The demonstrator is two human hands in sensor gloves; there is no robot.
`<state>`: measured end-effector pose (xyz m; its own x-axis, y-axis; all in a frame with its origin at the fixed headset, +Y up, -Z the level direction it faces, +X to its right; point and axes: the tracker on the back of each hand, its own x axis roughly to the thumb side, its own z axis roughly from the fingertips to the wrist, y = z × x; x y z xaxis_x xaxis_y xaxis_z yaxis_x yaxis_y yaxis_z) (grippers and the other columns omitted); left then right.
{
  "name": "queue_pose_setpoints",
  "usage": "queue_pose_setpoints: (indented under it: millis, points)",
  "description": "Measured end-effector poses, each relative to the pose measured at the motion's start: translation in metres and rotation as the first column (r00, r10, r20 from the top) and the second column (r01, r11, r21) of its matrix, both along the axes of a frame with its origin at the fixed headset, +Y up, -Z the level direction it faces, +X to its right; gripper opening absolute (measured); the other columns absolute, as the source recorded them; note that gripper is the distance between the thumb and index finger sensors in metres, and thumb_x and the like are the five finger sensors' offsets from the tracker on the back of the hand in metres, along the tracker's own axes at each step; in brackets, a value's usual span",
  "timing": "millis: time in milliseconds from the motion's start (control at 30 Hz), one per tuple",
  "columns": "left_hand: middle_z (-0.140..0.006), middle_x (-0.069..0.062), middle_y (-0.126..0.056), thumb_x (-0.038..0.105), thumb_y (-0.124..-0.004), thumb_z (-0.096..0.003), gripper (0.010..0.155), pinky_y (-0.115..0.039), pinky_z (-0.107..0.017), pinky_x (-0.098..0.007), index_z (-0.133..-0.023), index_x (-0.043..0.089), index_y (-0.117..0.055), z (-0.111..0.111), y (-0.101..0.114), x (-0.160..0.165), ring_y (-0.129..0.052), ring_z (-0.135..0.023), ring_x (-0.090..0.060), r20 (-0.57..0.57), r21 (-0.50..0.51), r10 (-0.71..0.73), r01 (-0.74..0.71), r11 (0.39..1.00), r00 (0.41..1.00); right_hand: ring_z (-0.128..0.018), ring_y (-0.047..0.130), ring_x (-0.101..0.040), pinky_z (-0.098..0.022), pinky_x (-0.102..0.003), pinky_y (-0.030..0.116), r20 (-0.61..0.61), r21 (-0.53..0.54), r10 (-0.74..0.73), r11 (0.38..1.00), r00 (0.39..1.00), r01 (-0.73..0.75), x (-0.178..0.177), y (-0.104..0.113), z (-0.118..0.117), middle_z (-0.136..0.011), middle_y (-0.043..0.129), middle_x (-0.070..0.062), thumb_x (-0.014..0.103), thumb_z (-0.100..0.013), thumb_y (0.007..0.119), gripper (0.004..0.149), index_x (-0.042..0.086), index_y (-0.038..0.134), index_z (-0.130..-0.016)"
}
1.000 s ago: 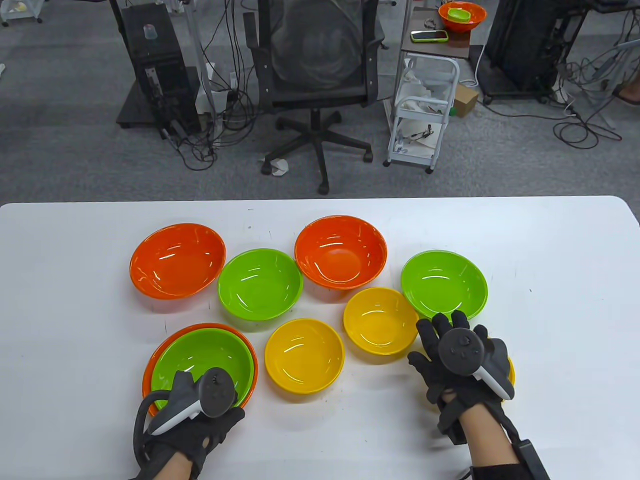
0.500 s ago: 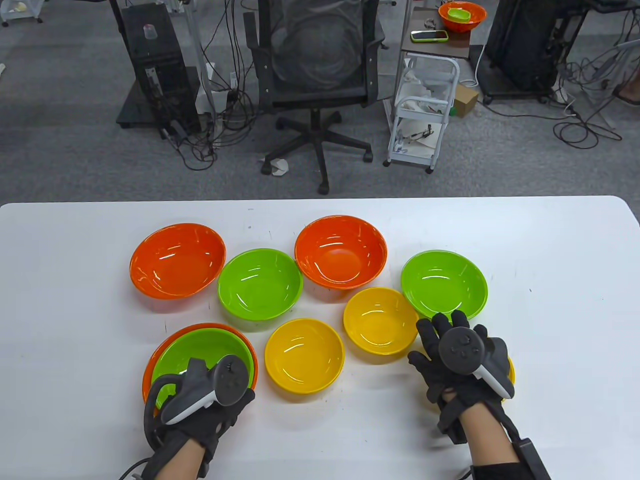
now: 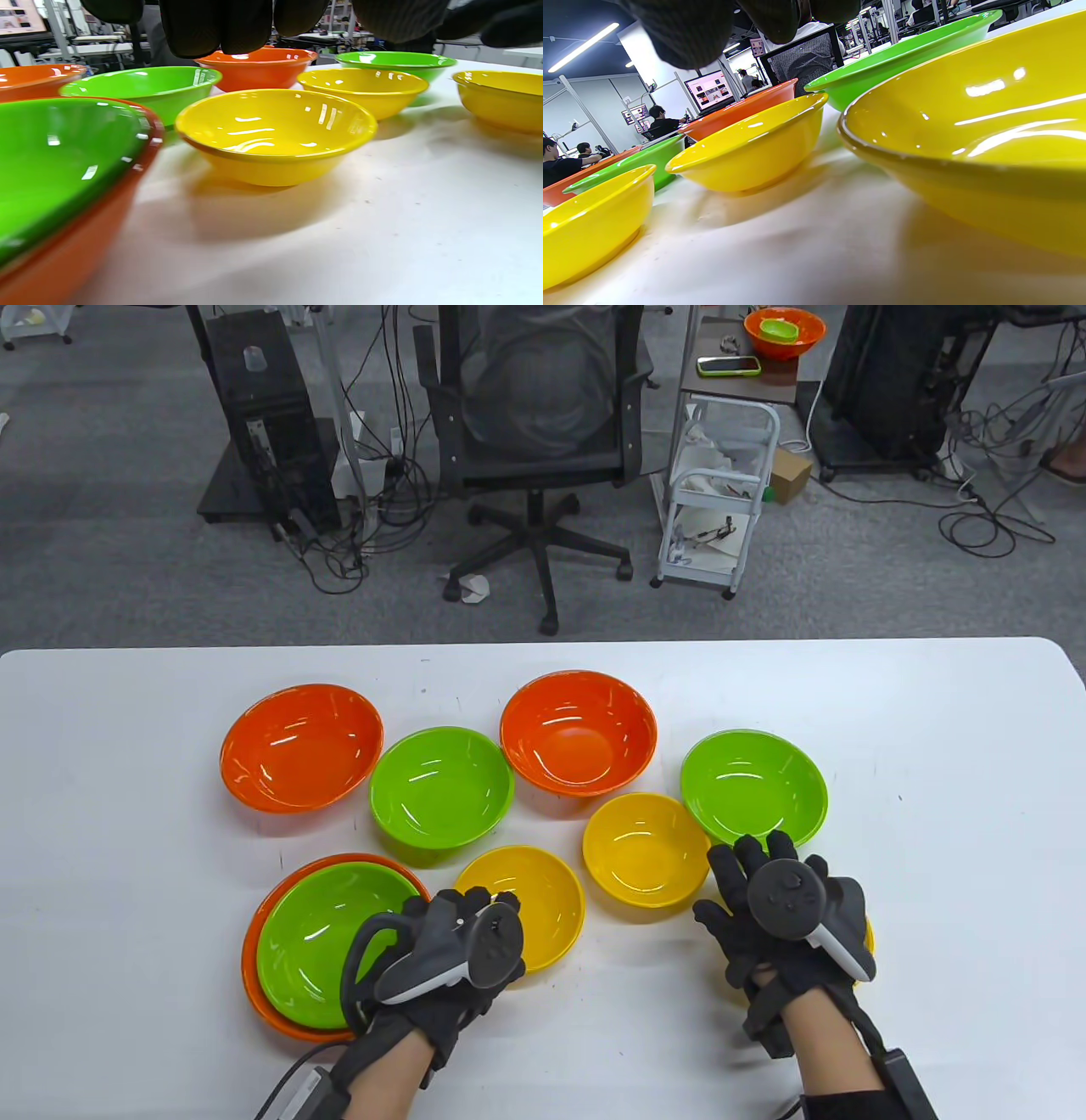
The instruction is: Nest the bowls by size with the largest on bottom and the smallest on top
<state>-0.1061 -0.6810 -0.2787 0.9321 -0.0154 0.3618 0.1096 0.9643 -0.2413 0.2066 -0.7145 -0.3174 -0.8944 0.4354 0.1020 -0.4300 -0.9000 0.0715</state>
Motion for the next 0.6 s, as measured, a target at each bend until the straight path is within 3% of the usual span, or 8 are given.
queue_pose_setpoints:
  millis: [200, 600]
  points:
    - [-0.117, -0.008, -0.059, 0.058, -0.070, -0.0482, 0.077, -0.059, -0.076, -0.069, -0.114, 0.025, -0.047, -0.011, -0.021, 0.030, -0.065, -0.109, -0.039, 0.015, -0.030, -0.045, 0.045, 0.999, 0.999, -0.104, 0.010, -0.049, -0.065, -0.071, 0.006, -0.005, 0.004, -0.010, 1.000, 1.000, 0.010, 0.001, 0.000, 0.000, -0.116, 0.036, -0.019, 0.043, -0.051, 0.074, 0.070, 0.014, 0.050, -0.109]
    - [-0.116, -0.009, -0.060, 0.058, -0.072, -0.0481, 0.078, -0.061, -0.075, -0.068, -0.114, 0.024, -0.047, -0.021, -0.046, 0.043, -0.067, -0.107, -0.039, -0.020, -0.102, -0.125, 0.122, 0.987, 0.992, -0.104, 0.010, -0.049, -0.065, -0.071, 0.006, -0.008, -0.001, -0.008, 1.000, 1.000, 0.008, 0.001, 0.000, -0.001, -0.116, 0.035, -0.019, 0.043, -0.051, 0.074, 0.069, 0.014, 0.050, -0.109]
